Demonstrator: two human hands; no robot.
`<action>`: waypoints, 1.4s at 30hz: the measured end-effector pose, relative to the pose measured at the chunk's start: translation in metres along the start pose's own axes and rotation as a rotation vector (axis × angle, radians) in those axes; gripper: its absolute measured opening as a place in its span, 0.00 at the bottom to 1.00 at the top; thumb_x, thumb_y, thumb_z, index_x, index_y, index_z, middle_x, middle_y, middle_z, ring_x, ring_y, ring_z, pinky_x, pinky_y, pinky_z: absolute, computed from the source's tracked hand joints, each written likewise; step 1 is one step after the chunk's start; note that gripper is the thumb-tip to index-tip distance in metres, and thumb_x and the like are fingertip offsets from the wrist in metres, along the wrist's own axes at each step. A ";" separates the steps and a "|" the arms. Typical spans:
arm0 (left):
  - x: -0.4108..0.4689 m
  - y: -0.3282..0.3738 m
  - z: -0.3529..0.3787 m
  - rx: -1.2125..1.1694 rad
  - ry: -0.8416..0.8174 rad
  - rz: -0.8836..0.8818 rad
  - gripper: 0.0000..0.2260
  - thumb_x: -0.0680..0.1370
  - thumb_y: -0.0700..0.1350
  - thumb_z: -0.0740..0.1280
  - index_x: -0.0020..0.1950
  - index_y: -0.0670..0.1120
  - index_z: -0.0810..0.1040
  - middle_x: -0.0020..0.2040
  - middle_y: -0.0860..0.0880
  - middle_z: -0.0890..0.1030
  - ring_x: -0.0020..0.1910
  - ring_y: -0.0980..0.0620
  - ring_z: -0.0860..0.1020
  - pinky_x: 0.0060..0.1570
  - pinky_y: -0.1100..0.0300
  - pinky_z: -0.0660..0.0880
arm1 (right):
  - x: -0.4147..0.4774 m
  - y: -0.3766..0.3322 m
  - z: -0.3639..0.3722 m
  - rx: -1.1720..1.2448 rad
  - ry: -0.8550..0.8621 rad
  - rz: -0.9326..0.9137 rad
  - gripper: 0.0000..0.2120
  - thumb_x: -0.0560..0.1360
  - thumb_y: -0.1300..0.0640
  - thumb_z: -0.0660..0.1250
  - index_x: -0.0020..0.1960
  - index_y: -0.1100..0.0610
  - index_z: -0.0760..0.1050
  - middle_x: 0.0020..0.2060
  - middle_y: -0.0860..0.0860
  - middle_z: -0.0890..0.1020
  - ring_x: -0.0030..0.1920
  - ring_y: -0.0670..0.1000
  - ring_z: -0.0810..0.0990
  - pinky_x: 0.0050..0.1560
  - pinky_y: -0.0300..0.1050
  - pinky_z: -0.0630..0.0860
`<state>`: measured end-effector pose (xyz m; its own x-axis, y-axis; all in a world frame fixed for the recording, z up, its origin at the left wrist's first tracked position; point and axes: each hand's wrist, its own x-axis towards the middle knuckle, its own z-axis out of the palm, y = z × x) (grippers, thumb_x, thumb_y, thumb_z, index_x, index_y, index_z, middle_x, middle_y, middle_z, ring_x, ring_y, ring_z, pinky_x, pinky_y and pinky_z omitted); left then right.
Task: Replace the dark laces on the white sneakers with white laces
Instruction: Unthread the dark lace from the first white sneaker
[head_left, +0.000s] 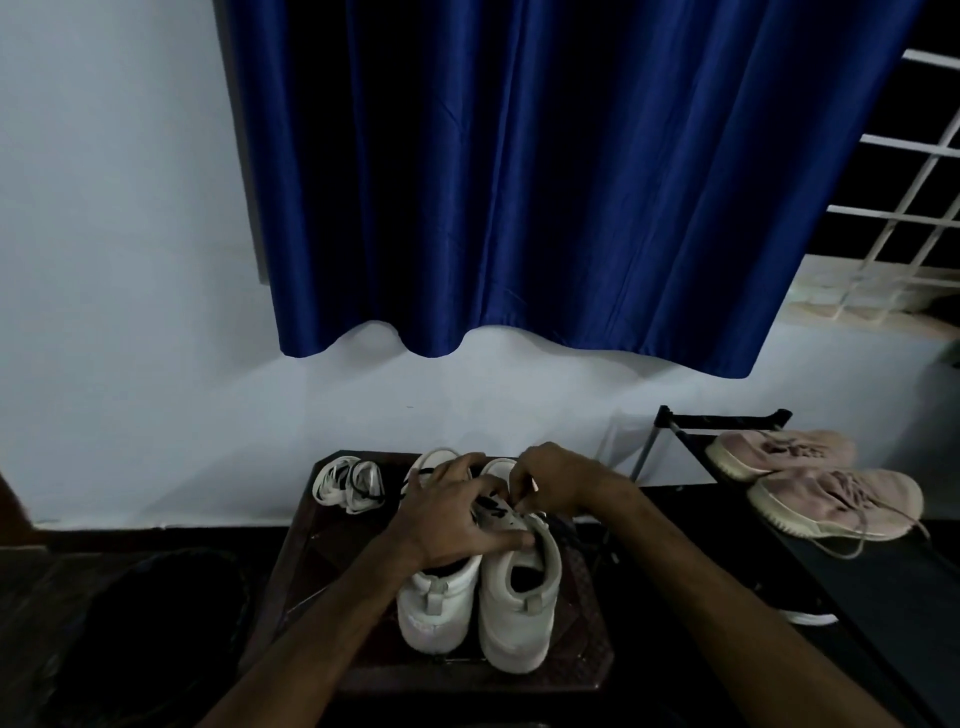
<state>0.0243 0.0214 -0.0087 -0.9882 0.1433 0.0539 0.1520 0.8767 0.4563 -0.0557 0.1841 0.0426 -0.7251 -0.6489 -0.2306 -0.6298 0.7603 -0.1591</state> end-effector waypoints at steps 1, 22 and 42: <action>-0.001 0.000 -0.001 -0.003 -0.002 -0.001 0.33 0.64 0.77 0.64 0.65 0.64 0.71 0.77 0.58 0.57 0.76 0.53 0.57 0.72 0.35 0.48 | 0.000 0.000 0.003 -0.010 -0.003 0.005 0.08 0.72 0.58 0.71 0.50 0.58 0.82 0.49 0.56 0.82 0.50 0.54 0.80 0.49 0.46 0.75; 0.001 -0.002 0.003 0.006 0.011 0.009 0.34 0.64 0.79 0.61 0.65 0.64 0.71 0.77 0.60 0.58 0.75 0.54 0.59 0.71 0.36 0.50 | -0.005 0.003 -0.002 0.112 -0.035 0.025 0.10 0.73 0.52 0.71 0.50 0.57 0.84 0.46 0.54 0.85 0.45 0.50 0.80 0.45 0.42 0.74; 0.000 -0.004 0.002 -0.072 0.094 0.094 0.30 0.63 0.76 0.63 0.57 0.60 0.72 0.56 0.63 0.76 0.60 0.60 0.73 0.64 0.51 0.67 | -0.042 0.048 0.001 0.069 0.329 0.370 0.06 0.78 0.55 0.66 0.48 0.56 0.80 0.47 0.54 0.82 0.46 0.54 0.82 0.45 0.47 0.77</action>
<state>0.0235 0.0187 -0.0126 -0.9676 0.1765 0.1806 0.2454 0.8261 0.5073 -0.0553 0.2473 0.0438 -0.9529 -0.3017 0.0300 -0.3018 0.9344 -0.1892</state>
